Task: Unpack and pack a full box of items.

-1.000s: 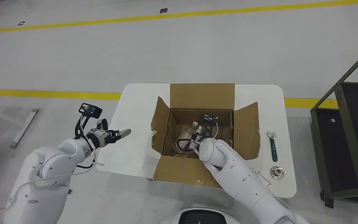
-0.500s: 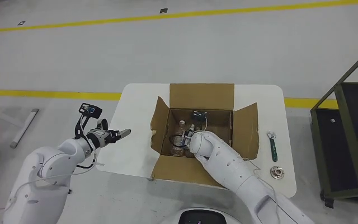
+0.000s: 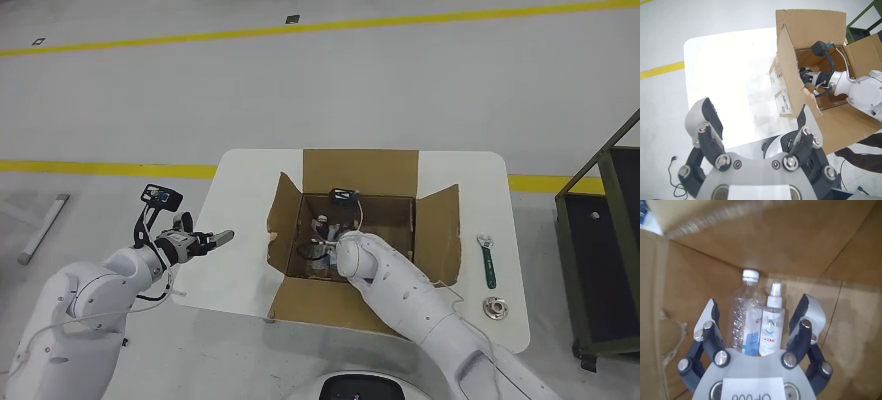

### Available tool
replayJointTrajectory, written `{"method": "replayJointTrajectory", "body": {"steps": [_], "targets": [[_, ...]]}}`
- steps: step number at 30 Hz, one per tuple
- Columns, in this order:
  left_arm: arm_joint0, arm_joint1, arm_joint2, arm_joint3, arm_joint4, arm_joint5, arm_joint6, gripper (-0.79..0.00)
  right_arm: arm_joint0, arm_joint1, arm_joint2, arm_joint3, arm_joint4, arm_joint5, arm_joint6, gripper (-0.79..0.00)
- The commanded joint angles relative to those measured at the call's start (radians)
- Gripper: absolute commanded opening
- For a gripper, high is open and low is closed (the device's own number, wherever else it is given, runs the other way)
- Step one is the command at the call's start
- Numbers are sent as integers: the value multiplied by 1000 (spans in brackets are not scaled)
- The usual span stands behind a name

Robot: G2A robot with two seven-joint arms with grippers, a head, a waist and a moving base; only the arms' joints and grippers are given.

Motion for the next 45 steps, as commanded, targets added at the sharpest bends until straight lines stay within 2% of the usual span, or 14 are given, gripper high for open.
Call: {"method": "replayJointTrajectory", "body": {"steps": [1,2,3,5,6,11,18,24,27,30,33,36,42,45], "targets": [[12,0,6,-6,18,-17,31,0,-50,31,53,-92,-44,-25,-40,-108],[15,0,6,-7,25,-17,43,0,-69,41,70,-125,-57,-30,-46,-434],[21,0,8,-9,34,-18,64,0,-110,61,108,-194,-88,-38,-58,-486],[26,1,11,-12,45,-28,86,0,-163,87,158,-286,-135,-59,-65,-739],[29,1,11,-16,60,-35,108,0,-197,103,189,-342,-163,-76,-65,-785],[57,1,19,-35,174,-70,259,0,-376,164,334,-601,-291,-194,-78,-785],[113,-7,34,-28,247,-69,485,0,-588,212,508,-870,-403,-284,-108,-785],[113,-7,34,-28,247,-69,485,0,-743,235,664,-1046,-408,-280,-88,-785],[113,-7,34,-28,247,-69,485,0,-798,241,733,-1099,-463,-159,-22,-785],[113,-7,34,-28,247,-69,485,0,-831,248,778,-1141,-582,-54,74,-785],[113,-7,34,-28,247,-69,485,0,-875,258,829,-1179,-708,-31,182,-785],[113,-7,34,-28,247,-69,485,0,-907,264,882,-1201,-762,-18,278,-785],[113,-7,34,-28,247,-69,485,0,-923,270,932,-1147,-798,-62,363,-785],[113,-7,34,-28,247,-69,485,0,-906,267,941,-1123,-786,-10,372,-785]]}}
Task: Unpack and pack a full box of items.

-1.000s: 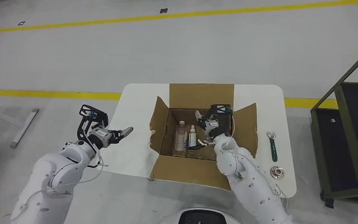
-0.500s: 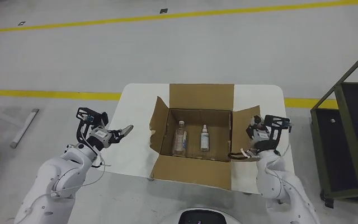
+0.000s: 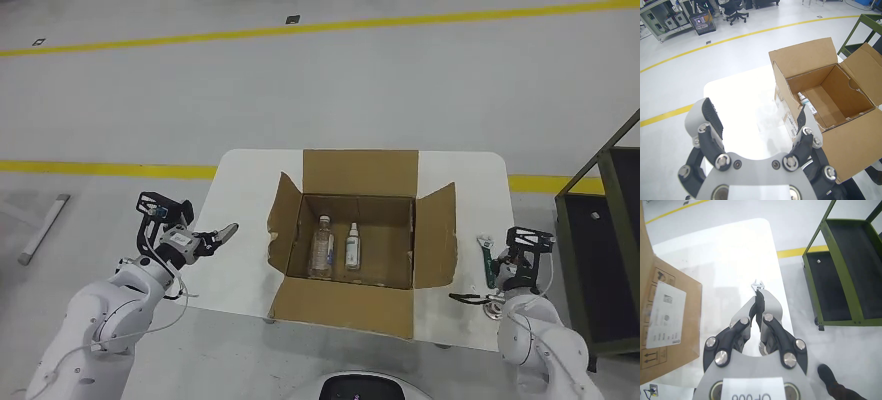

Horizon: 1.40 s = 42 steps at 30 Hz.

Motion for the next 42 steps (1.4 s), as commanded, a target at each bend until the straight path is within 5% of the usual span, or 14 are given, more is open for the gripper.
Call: {"method": "replayJointTrajectory", "body": {"steps": [1,11,15,18,22,25,32,42], "targets": [[0,0,0,0,0,0,0,0,2,-1,1,1,2,17,-2,-785],[0,0,0,0,0,0,0,0,2,-1,1,1,2,17,-2,-785],[0,0,0,0,0,0,0,0,-9,4,-11,11,-52,-61,-11,-785],[0,0,0,0,0,0,0,0,41,10,26,43,-117,-61,129,-785],[0,0,0,0,0,0,0,0,204,24,32,148,-208,-168,411,-785],[0,0,0,0,0,0,0,0,313,32,10,249,-281,-254,513,-785],[0,0,0,0,0,0,0,0,479,37,-50,417,-275,-454,659,-785],[0,0,0,0,0,0,0,0,530,36,-63,486,-261,-462,665,-785]]}}
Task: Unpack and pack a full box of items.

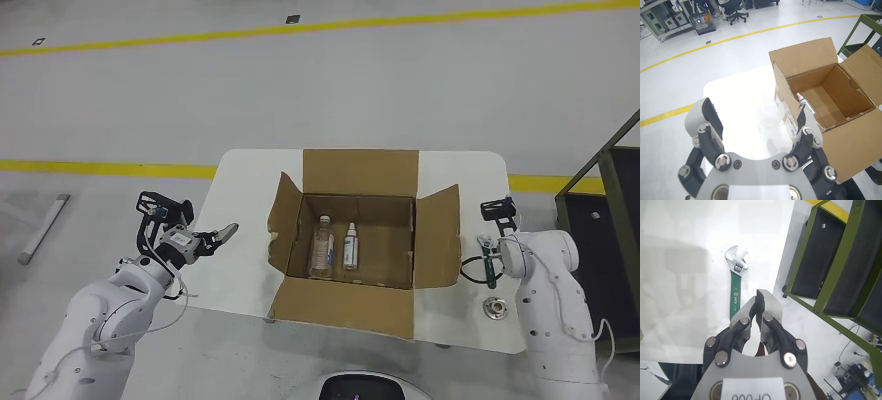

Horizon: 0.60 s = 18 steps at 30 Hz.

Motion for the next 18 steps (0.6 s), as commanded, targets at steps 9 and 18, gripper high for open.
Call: {"method": "replayJointTrajectory", "body": {"steps": [9,18], "targets": [[0,0,0,0,0,0,0,0,26,1,-18,34,-37,0,-46,-785],[0,0,0,0,0,0,0,0,176,-7,-25,267,128,-7,5,-785]]}}
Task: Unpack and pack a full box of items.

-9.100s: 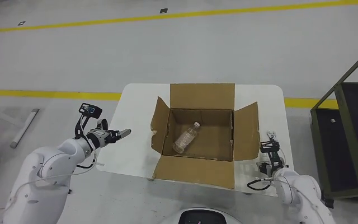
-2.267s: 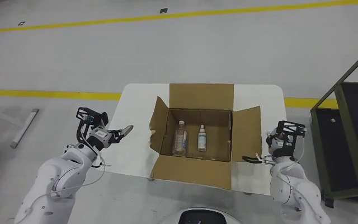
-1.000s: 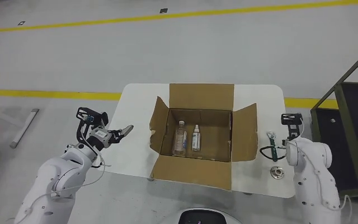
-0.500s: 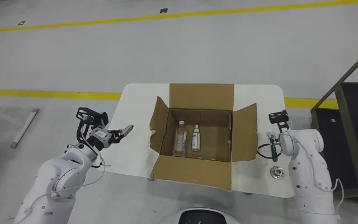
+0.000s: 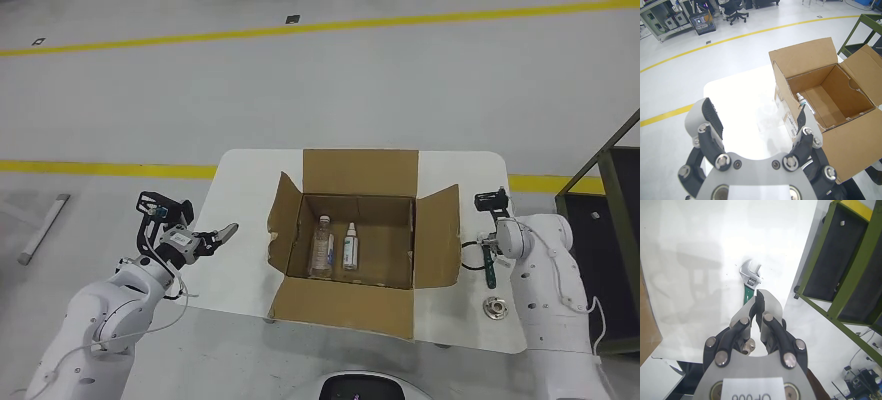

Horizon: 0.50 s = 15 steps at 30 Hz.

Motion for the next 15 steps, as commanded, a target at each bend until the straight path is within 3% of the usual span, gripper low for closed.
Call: {"method": "replayJointTrajectory", "body": {"steps": [1,4,9,15], "targets": [[0,0,0,0,0,0,0,0,23,2,3,44,13,-6,10,-785],[0,0,0,0,0,0,0,0,40,4,2,74,9,-13,4,-748],[0,0,0,0,0,0,0,0,43,10,6,97,19,-29,-4,-570],[0,0,0,0,0,0,0,0,25,15,18,84,40,-32,-12,-517]]}}
